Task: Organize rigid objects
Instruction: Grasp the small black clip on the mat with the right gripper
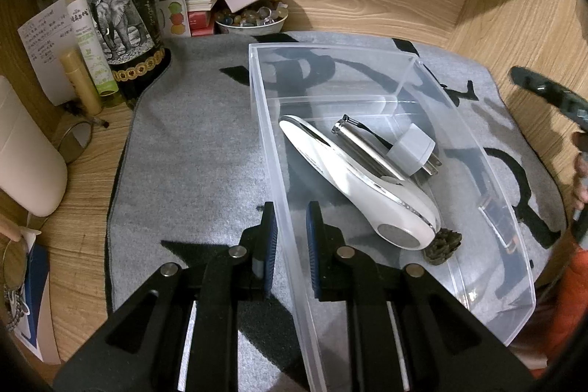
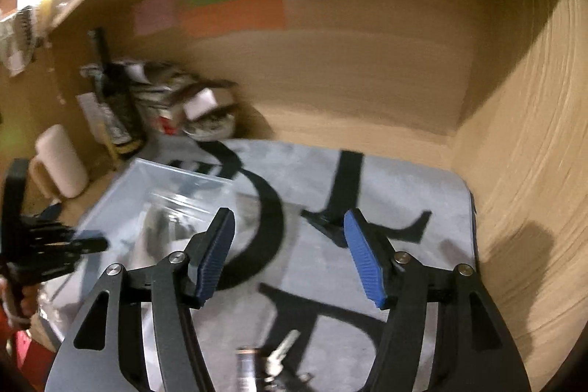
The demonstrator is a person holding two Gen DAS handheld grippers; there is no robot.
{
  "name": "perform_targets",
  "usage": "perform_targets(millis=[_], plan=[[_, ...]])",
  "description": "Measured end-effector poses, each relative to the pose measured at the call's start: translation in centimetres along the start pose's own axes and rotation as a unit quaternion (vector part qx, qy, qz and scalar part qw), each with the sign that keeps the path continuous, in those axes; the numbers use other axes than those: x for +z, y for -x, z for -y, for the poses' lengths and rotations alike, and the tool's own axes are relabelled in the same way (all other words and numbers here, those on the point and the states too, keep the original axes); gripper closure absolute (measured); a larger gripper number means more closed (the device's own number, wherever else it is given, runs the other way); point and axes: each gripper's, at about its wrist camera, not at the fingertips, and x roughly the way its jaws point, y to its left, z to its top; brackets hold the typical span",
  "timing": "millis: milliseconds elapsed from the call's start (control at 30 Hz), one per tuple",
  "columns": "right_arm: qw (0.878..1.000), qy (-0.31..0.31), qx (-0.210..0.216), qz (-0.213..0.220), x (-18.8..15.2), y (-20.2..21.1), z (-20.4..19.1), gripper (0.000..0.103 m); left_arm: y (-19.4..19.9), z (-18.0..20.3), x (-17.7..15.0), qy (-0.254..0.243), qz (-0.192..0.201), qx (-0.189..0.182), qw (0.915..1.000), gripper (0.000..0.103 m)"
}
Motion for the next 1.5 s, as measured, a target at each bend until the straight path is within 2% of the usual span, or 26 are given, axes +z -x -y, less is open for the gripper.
perform_targets(millis=[167,267,600,700,767,833,900,967,1200,1500], plan=[[0.999,-0.017,0.002,-0.051,-0.5,-4.1,1.5,0.044,0.0,0.0,0.0,0.0,0.0,0.0,1.0,0.089],[0.997,-0.011,-0.014,-0.08,-0.9,-6.8,1.6,0.044,0.0,-0.1,0.0,-0.001,0.001,-0.001,1.0,0.089],[0.989,0.005,-0.046,-0.137,-1.0,-13.0,2.1,0.044,0.0,-0.1,0.0,0.0,0.001,-0.001,1.0,0.089],[0.989,0.01,-0.047,-0.14,-1.3,-14.0,2.1,0.046,0.0,-0.1,-0.1,0.0,0.001,-0.001,1.0,0.089],[0.99,0.007,-0.032,-0.135,-1.2,-13.8,2.1,0.056,0.0,-0.1,-0.1,0.0,0.001,-0.001,1.0,0.089],[0.99,0.01,-0.027,-0.135,-1.1,-13.6,2.1,0.076,0.0,-0.1,-0.1,-0.001,0.001,-0.001,1.0,0.089],[0.99,0.012,-0.022,-0.136,-1.1,-13.3,2.1,0.086,0.0,-0.1,-0.1,0.0,0.001,-0.001,1.0,0.089],[0.99,0.016,-0.015,-0.142,-1.1,-13.0,2.2,0.087,0.0,-0.1,0.0,0.0,0.001,-0.002,1.0,0.089],[0.993,0.012,-0.003,-0.118,-1.4,-10.5,1.8,0.087,0.0,-0.1,-0.1,0.0,0.001,-0.001,1.0,0.089],[0.999,0.009,0.019,-0.043,0.0,-4.3,0.7,0.087,0.0,-0.2,-0.1,-0.002,0.001,0.0,1.0,0.089]])
